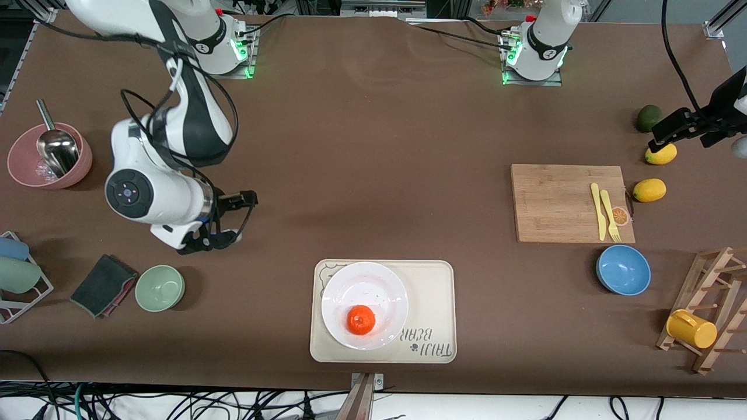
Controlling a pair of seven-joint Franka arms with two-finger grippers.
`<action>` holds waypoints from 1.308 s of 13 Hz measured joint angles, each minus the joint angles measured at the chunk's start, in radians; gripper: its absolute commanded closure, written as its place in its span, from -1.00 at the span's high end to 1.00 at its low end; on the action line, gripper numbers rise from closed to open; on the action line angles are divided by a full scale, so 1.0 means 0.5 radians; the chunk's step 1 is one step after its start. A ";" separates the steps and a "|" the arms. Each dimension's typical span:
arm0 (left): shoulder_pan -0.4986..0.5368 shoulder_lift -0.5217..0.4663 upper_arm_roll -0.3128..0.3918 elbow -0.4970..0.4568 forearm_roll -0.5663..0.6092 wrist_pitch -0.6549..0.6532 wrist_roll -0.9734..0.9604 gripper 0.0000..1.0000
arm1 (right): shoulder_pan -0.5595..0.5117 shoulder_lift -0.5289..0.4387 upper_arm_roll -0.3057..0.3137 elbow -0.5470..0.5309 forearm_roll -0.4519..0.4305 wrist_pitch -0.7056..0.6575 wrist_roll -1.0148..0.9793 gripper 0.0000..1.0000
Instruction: Place orange and plate with both arms
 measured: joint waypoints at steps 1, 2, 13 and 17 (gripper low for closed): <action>0.000 0.000 0.000 0.000 0.000 0.000 0.000 1.00 | 0.000 -0.060 0.000 -0.002 -0.037 -0.086 0.072 1.00; 0.000 0.000 0.000 0.000 0.000 0.000 0.000 1.00 | -0.001 -0.120 -0.003 -0.005 -0.057 -0.143 0.114 1.00; -0.001 0.000 -0.002 0.002 0.000 -0.001 0.000 1.00 | -0.378 -0.784 -0.185 -0.129 -0.116 -0.399 0.134 1.00; -0.001 0.000 -0.002 0.002 0.000 -0.001 0.000 1.00 | -0.387 -0.782 -0.184 -0.137 -0.123 -0.399 0.134 1.00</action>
